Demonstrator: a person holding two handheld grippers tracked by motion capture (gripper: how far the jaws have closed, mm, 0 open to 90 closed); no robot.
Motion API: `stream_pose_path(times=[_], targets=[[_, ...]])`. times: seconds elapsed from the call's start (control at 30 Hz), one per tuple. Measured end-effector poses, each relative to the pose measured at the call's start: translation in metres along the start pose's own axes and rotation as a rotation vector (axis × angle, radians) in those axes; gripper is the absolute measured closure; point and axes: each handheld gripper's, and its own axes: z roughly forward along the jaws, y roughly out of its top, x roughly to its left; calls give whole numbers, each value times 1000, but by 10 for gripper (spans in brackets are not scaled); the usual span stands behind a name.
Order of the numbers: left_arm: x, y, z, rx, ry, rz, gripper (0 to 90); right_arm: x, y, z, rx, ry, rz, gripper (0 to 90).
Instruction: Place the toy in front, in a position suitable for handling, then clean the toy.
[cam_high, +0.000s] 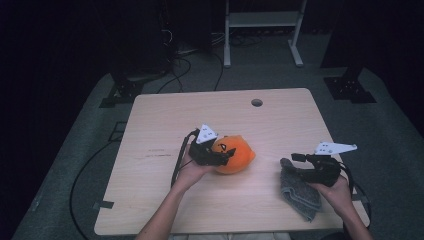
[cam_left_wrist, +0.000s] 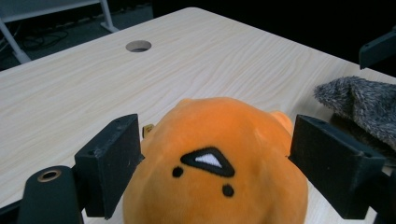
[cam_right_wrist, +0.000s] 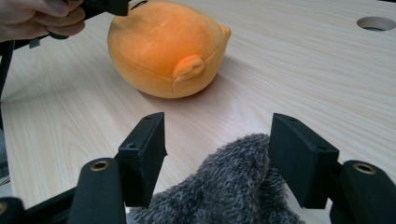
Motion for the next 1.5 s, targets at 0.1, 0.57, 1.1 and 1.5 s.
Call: stream_pose_path(times=[0.1, 0.57, 1.1, 1.5], targets=[[0, -1, -6, -4, 2, -3, 153, 1, 1, 0, 1, 1, 4, 346], [6, -6, -35, -59, 64, 11, 148, -1, 4, 1, -2, -4, 13, 314], [7, -20, -47, -66, 40, -6, 132, -2, 4, 3, 8, -2, 19, 305], [8, -41, -58, -59, 39, -31, 122, -1, 3, 2, 3, -4, 23, 302]])
